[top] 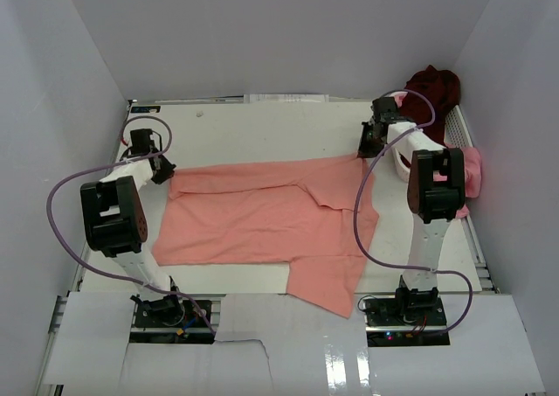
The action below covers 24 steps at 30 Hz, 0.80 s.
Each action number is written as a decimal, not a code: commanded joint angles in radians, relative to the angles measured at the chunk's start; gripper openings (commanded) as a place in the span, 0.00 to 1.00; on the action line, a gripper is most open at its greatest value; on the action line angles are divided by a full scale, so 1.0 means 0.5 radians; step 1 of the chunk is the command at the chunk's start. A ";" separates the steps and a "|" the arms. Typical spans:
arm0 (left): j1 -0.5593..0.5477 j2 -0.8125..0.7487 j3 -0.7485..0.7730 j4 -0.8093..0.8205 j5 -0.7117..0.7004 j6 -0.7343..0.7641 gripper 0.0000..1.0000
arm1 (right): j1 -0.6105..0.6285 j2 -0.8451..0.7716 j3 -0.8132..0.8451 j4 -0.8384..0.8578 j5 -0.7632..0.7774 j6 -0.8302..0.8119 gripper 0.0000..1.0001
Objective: Fold and stack the t-shirts
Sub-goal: Fold the flattened tshirt in 1/3 of the way
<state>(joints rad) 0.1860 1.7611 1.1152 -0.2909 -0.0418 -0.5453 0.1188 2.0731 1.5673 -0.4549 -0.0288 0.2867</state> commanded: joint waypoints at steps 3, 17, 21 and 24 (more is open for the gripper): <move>0.005 0.125 0.070 0.066 -0.015 -0.001 0.05 | -0.008 0.210 0.301 -0.081 0.030 0.003 0.08; 0.005 0.521 0.448 0.076 -0.030 -0.011 0.04 | -0.026 0.658 1.025 -0.265 0.033 0.013 0.08; 0.008 0.656 0.586 0.072 -0.005 -0.026 0.04 | -0.054 0.765 1.200 -0.256 0.002 0.016 0.08; 0.005 0.739 0.696 0.066 0.016 -0.023 0.04 | -0.075 0.815 1.304 -0.238 -0.031 0.022 0.08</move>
<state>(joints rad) 0.1852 2.0876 1.4258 -0.2375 -0.0189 -0.5591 0.1112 2.4619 2.1391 -0.5854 -0.0425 0.2901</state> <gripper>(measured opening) 0.090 0.081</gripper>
